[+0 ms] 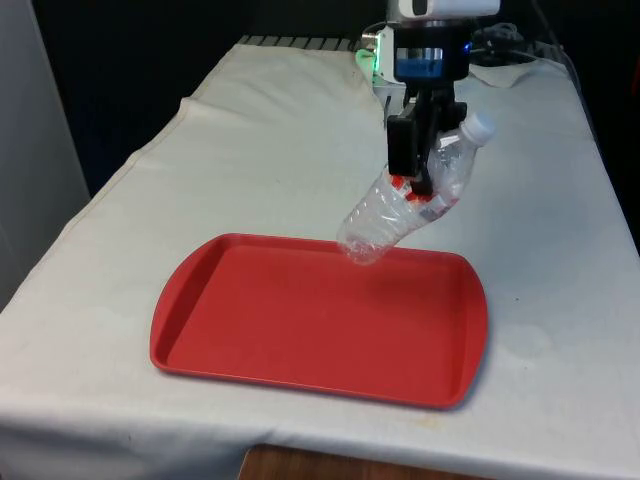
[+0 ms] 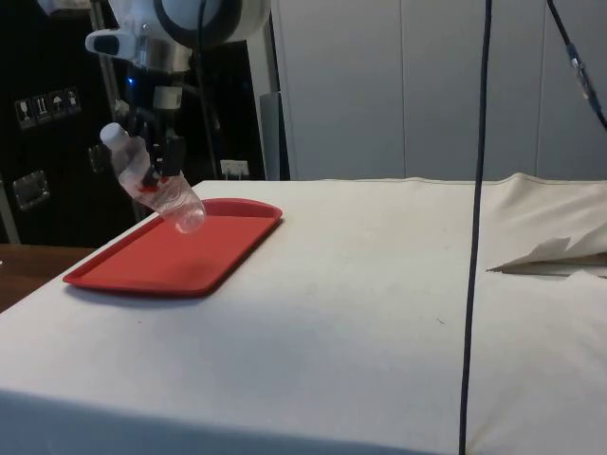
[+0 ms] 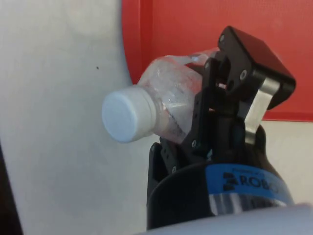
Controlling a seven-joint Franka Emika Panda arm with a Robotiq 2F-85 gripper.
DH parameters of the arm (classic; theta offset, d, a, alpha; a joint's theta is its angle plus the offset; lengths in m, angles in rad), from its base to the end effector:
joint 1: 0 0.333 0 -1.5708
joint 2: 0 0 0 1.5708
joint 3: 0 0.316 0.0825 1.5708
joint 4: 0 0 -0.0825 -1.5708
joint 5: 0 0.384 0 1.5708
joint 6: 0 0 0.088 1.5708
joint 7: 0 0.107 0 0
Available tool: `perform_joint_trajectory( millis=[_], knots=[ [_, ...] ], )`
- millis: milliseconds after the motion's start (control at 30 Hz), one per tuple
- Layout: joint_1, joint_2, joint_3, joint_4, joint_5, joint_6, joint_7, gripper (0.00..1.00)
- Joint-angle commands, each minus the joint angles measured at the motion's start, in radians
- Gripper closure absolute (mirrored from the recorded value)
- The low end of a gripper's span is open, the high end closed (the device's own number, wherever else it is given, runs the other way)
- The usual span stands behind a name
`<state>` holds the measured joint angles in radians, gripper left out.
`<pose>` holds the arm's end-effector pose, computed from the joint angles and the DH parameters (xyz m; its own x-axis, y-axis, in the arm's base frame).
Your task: Place the bottle upright on the tray.
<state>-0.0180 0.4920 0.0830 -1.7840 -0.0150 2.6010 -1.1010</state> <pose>0.6844 0.0389 0.3142 0.3703 0.9132 0.1700 0.8726 -0.4047 0.2735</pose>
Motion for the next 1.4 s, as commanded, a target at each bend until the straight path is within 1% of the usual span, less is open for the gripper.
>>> perform_joint_trajectory(
  millis=[0, 67, 100, 133, 167, 200, 367, 400, 433, 500, 533, 667, 700, 733, 767, 800, 833, 1000, 1033, 1067, 1200, 1233, 1300, 1333, 1367],
  knots=[
    [-0.013, 0.009, 0.013, 0.008, 0.029, 0.01, -0.021, 1.0],
    [-0.014, 0.012, 0.012, 0.013, 0.052, 0.009, -0.035, 1.0],
    [-0.001, 0.006, -0.003, 0.008, 0.036, 0.001, -0.02, 1.0],
    [-0.015, 0.014, 0.011, 0.015, 0.064, 0.009, -0.043, 1.0],
    [-0.017, 0.015, 0.01, 0.018, 0.076, 0.008, -0.05, 1.0],
    [-0.017, 0.017, 0.007, 0.021, 0.099, 0.007, -0.064, 1.0],
    [-0.023, 0.013, -0.005, 0.017, 0.16, 0.005, -0.116, 1.0],
    [-0.007, 0.013, -0.023, 0.017, 0.146, 0.0, -0.1, 1.0],
    [-0.023, 0.012, -0.007, 0.015, 0.174, 0.006, -0.127, 1.0],
    [-0.023, 0.01, -0.011, 0.012, 0.205, 0.007, -0.153, 1.0],
    [-0.024, 0.009, -0.014, 0.011, 0.237, 0.007, -0.18, 1.0],
    [-0.025, 0.009, -0.022, 0.011, 0.298, 0.008, -0.23, 1.0],
    [-0.01, 0.013, -0.04, 0.015, 0.288, 0.0, -0.218, 1.0],
    [-0.024, 0.011, -0.025, 0.013, 0.327, 0.007, -0.255, 1.0],
    [-0.024, 0.012, -0.026, 0.014, 0.34, 0.007, -0.268, 1.0],
    [-0.024, 0.012, -0.026, 0.014, 0.34, 0.007, -0.268, 1.0],
    [-0.024, 0.014, -0.027, 0.015, 0.367, 0.005, -0.295, 1.0],
    [-0.022, 0.019, -0.027, 0.019, 0.423, 0.001, -0.363, 1.0],
    [-0.011, 0.015, -0.044, 0.014, 0.407, -0.003, -0.342, 1.0],
    [-0.021, 0.021, -0.028, 0.02, 0.442, -0.002, -0.389, 1.0],
    [-0.021, 0.026, -0.027, 0.02, 0.476, -0.008, -0.44, 1.0],
    [-0.021, 0.029, -0.026, 0.021, 0.491, -0.01, -0.465, 1.0],
    [-0.021, 0.031, -0.027, 0.021, 0.507, -0.014, -0.489, 1.0],
    [-0.011, 0.026, -0.041, 0.014, 0.488, -0.012, -0.46, 1.0],
    [-0.021, 0.031, -0.027, 0.021, 0.507, -0.014, -0.489, 1.0]
  ],
)
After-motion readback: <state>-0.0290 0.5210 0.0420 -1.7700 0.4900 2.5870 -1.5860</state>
